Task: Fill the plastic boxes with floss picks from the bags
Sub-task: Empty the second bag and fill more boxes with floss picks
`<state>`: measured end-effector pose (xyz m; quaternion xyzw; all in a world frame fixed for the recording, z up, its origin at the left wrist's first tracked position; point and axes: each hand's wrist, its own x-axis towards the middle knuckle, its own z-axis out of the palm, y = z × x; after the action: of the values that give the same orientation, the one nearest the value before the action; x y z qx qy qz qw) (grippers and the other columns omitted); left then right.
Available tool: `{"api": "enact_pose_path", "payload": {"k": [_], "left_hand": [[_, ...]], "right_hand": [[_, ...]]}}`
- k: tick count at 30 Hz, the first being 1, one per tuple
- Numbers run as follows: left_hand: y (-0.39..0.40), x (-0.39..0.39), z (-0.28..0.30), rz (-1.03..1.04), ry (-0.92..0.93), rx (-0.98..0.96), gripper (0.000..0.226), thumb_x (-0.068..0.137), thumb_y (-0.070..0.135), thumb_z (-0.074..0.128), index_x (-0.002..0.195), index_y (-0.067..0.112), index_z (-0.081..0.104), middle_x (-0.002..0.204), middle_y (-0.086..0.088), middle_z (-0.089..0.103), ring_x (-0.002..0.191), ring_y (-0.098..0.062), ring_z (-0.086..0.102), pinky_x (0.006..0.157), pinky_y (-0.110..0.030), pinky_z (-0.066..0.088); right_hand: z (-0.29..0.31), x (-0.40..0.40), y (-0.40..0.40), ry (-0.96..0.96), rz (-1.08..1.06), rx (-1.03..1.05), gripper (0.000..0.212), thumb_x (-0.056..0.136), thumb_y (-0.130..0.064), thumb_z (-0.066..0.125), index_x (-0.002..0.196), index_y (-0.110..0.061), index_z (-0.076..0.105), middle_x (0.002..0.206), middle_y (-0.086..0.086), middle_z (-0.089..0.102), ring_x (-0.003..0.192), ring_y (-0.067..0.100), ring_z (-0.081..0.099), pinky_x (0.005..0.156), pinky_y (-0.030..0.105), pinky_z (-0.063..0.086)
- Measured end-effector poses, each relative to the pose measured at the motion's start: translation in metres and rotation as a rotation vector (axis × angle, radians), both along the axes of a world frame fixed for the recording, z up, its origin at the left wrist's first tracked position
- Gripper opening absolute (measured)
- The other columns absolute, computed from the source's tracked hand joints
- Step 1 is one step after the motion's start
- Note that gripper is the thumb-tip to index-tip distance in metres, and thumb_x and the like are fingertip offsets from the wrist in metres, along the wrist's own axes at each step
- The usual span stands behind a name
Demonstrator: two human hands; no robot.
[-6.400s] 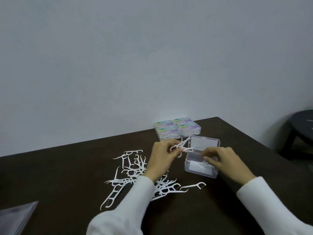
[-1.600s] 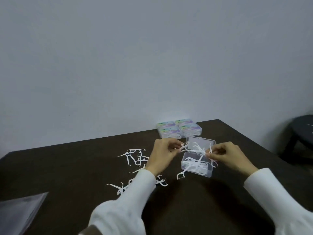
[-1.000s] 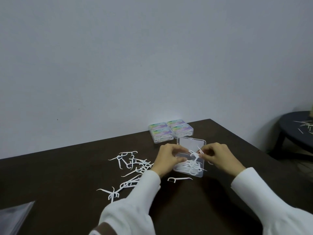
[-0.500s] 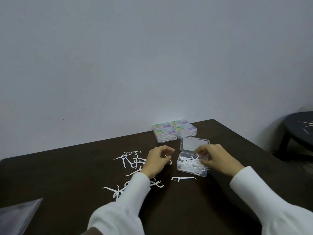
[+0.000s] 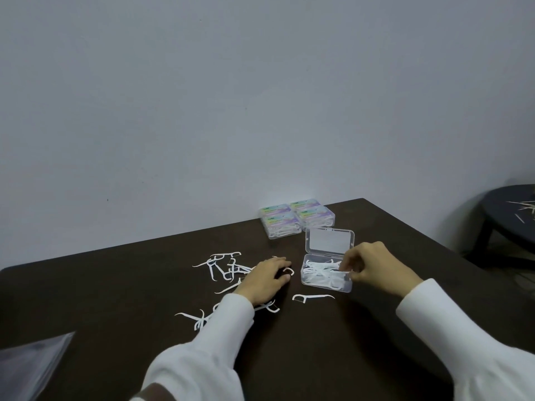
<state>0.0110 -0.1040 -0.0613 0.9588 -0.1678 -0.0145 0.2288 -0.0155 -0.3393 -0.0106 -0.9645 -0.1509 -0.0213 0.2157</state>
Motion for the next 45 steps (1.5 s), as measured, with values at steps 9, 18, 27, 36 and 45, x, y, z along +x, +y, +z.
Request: {"api": "enact_pose_path", "payload": {"k": [9,18,27,36,45], "left_hand": [[0.007,-0.004,0.002,0.028,0.024,-0.106,0.042,0.097,0.014,0.049,0.138,0.016,0.047,0.146,0.001,0.042,0.135,-0.013,0.039,0.113,-0.026,0.027],[0.017,-0.019,0.011,0.052,-0.146,0.001,0.039,0.089,0.015,0.061,0.128,0.024,0.058,0.123,0.005,0.063,0.113,-0.011,0.056,0.097,-0.023,0.041],[0.038,-0.031,0.011,0.078,-0.242,0.101,0.028,0.087,0.037,0.063,0.114,0.029,0.062,0.102,0.014,0.065,0.102,-0.007,0.05,0.103,-0.032,0.028],[0.084,-0.058,0.024,0.127,-0.137,-0.196,0.022,0.087,0.029,0.065,0.11,0.029,0.065,0.11,0.016,0.062,0.105,0.001,0.053,0.09,-0.016,0.04],[0.158,-0.099,0.039,0.256,0.027,-0.143,0.061,0.055,0.068,0.073,0.107,0.042,0.057,0.105,0.01,0.056,0.091,-0.003,0.053,0.071,-0.007,0.04]], "right_hand": [[0.025,-0.002,0.006,-0.217,-0.069,0.138,0.014,0.085,-0.006,0.062,0.087,-0.014,0.073,0.084,-0.004,0.061,0.072,0.002,0.055,0.07,0.013,0.042],[0.025,0.006,0.025,-0.135,-0.022,0.207,0.011,0.082,-0.008,0.068,0.088,-0.016,0.074,0.082,-0.003,0.063,0.072,0.0,0.057,0.065,0.008,0.043],[-0.005,0.007,0.026,-0.065,-0.116,-0.077,0.007,0.085,-0.024,0.065,0.091,-0.027,0.069,0.1,-0.004,0.067,0.088,0.011,0.062,0.085,0.027,0.052],[-0.003,-0.013,0.059,-0.087,0.216,-0.218,0.013,0.088,-0.018,0.06,0.097,-0.023,0.068,0.102,-0.008,0.065,0.087,0.005,0.058,0.076,0.014,0.049],[-0.027,-0.004,0.096,-0.102,0.278,-0.278,0.022,0.083,-0.007,0.056,0.093,-0.023,0.067,0.102,0.001,0.065,0.097,0.02,0.062,0.084,0.032,0.049]]}}
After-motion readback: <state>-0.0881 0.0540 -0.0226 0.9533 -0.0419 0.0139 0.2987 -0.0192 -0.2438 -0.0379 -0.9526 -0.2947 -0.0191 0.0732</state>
